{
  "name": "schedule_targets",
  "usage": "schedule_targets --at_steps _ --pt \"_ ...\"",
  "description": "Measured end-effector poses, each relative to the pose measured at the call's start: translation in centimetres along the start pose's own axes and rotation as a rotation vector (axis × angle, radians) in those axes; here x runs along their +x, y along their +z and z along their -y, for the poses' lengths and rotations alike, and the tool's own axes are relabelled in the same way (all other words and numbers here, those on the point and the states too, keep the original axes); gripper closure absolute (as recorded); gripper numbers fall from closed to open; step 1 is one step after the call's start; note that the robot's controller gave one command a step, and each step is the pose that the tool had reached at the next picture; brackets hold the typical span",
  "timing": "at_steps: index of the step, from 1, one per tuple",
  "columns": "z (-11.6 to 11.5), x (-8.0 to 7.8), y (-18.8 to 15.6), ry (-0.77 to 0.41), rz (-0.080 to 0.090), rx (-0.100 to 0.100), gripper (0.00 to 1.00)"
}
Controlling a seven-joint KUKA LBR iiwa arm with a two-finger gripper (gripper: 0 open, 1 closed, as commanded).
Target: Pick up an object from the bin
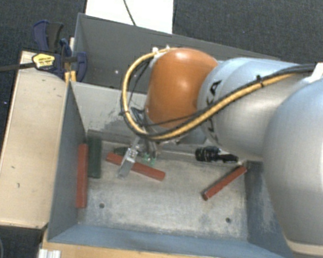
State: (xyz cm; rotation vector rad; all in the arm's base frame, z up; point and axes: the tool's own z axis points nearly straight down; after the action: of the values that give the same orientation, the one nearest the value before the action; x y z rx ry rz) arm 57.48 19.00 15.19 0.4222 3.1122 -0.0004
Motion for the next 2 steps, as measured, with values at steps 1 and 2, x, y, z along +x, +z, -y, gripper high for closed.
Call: schedule_targets --at_steps 1,2 --pt "1.26 -1.96 8.60 -0.039 -0.003 0.002 0.00" --pt "0.99 -2.18 7.80 -0.034 0.005 -0.004 1.00"
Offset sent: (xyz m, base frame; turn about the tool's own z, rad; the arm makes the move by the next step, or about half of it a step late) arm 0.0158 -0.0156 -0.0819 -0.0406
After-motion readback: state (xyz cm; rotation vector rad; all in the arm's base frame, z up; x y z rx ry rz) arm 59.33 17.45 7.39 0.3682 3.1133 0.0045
